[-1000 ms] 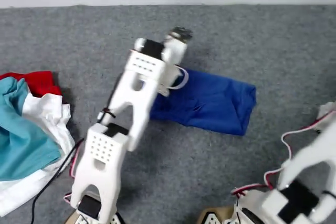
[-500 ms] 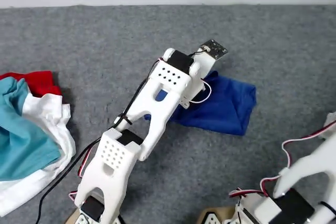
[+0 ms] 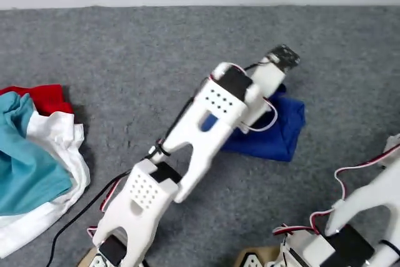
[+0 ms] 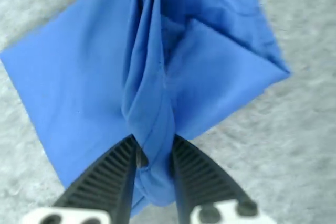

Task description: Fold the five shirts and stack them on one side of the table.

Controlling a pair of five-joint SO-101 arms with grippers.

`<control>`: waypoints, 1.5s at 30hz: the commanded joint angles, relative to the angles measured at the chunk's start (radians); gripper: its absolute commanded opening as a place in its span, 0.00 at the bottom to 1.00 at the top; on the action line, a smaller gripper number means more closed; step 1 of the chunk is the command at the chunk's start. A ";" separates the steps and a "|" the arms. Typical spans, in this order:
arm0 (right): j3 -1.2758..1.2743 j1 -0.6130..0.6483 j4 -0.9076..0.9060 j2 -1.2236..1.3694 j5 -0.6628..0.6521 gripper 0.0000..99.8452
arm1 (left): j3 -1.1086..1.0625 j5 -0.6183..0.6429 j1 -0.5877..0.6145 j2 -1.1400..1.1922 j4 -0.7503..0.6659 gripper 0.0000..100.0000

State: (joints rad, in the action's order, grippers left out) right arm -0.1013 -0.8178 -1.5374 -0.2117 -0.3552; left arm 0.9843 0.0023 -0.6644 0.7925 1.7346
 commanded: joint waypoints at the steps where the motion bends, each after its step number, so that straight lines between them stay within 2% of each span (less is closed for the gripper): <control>1: 0.003 -0.004 0.005 -0.041 0.003 0.23 | 0.088 0.011 -0.046 -0.072 0.018 0.01; 7: 0.003 -0.004 0.005 -0.041 0.005 0.23 | 0.139 0.012 -0.048 -0.055 -0.031 0.01; 13: 0.003 -0.004 0.005 -0.041 0.003 0.23 | 0.147 0.068 -0.060 0.060 -0.078 0.01; 16: 0.003 -0.004 0.005 -0.041 0.003 0.23 | 0.219 0.068 -0.072 0.121 -0.107 0.01; 26: 0.003 -0.004 0.005 -0.041 0.003 0.23 | 0.503 0.074 -0.157 0.338 -0.068 0.01; 37: 0.002 -0.004 0.004 -0.041 0.003 0.23 | 0.544 0.068 -0.163 0.394 -0.064 0.02; 45: 0.002 0.008 -0.018 -0.041 0.002 0.23 | 0.545 0.072 -0.157 0.396 -0.068 0.18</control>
State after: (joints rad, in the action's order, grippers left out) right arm -0.1043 -0.8178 -1.5451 -0.2117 -0.3552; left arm 1.4830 0.0683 -0.8209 1.2022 1.6701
